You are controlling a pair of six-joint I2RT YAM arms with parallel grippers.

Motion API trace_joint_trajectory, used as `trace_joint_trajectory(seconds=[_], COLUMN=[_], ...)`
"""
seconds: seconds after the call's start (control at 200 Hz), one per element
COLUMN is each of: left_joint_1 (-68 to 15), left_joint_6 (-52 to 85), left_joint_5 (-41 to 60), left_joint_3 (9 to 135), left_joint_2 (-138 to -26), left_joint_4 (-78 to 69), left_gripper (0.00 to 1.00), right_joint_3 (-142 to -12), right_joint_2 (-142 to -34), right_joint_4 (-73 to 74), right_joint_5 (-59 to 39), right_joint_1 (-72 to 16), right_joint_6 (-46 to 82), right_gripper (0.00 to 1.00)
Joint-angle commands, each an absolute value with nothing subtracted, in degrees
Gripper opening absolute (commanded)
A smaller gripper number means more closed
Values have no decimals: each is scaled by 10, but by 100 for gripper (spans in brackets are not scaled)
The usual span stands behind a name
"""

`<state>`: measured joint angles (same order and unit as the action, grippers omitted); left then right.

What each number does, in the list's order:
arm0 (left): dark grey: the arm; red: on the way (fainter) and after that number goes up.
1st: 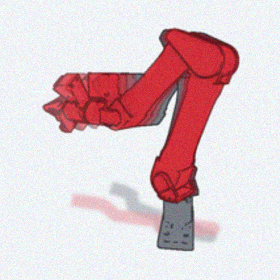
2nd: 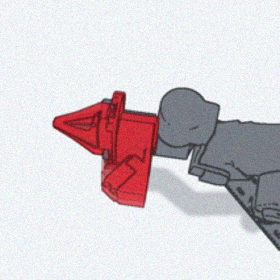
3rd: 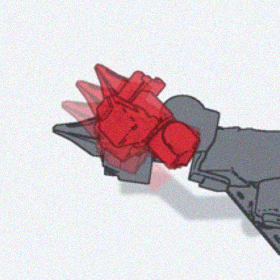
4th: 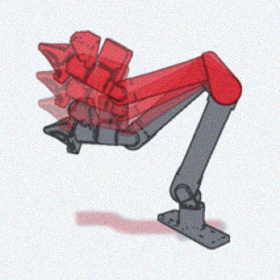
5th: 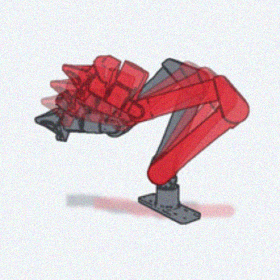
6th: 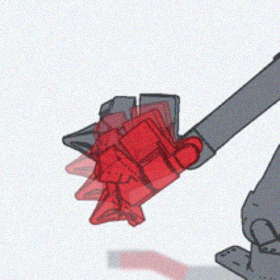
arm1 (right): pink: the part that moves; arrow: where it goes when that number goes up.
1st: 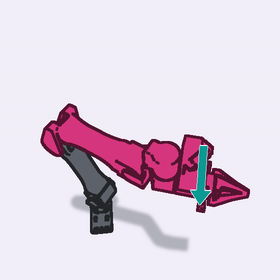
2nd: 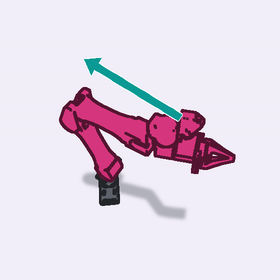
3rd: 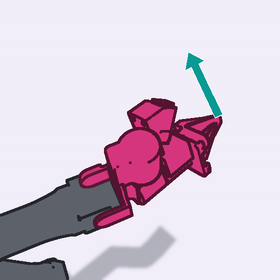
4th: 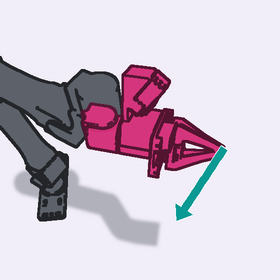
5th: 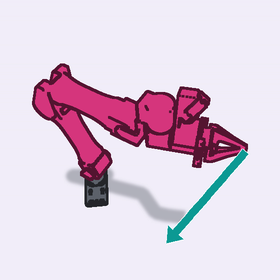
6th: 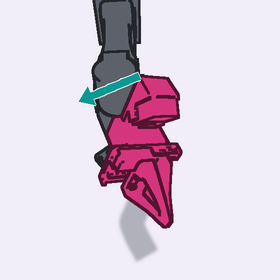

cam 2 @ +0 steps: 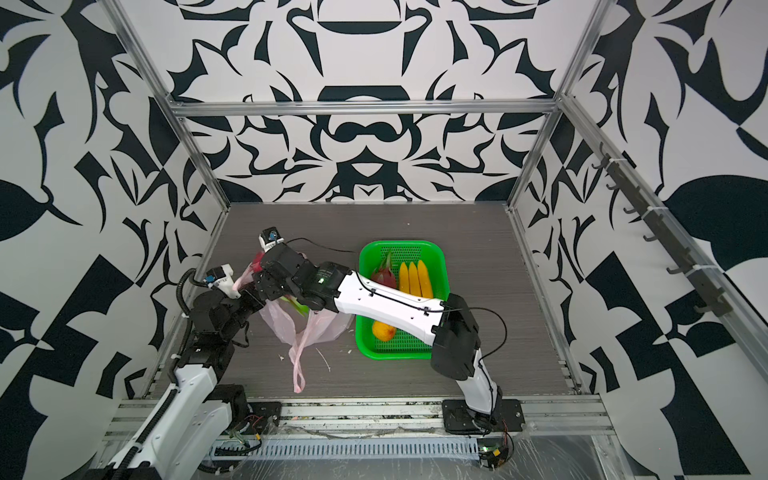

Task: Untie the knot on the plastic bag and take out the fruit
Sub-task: 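Lift the dragon fruit out of the bag and carry it over the basket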

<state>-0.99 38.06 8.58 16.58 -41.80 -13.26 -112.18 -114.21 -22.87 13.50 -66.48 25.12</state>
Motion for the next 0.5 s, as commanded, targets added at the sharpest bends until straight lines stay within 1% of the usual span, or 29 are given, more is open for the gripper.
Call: trace_joint_trajectory(seconds=[0.0,0.275,0.495], left_joint_1=[-9,-9,-9], left_joint_6=[378,367,359], left_joint_5=[74,57,53], left_joint_3=[158,163,166], left_joint_2=[-416,-434,-445], left_joint_4=[-129,-145,-153], left_gripper=[0,0,0], right_joint_3=[-1156,-1144,-1091], right_joint_2=[-1135,-1107,-1053], right_joint_4=[-201,-197,-196], right_joint_5=[157,162,208], right_joint_1=[-666,-656,-642], right_joint_6=[231,228,222], right_gripper=[10,10,10])
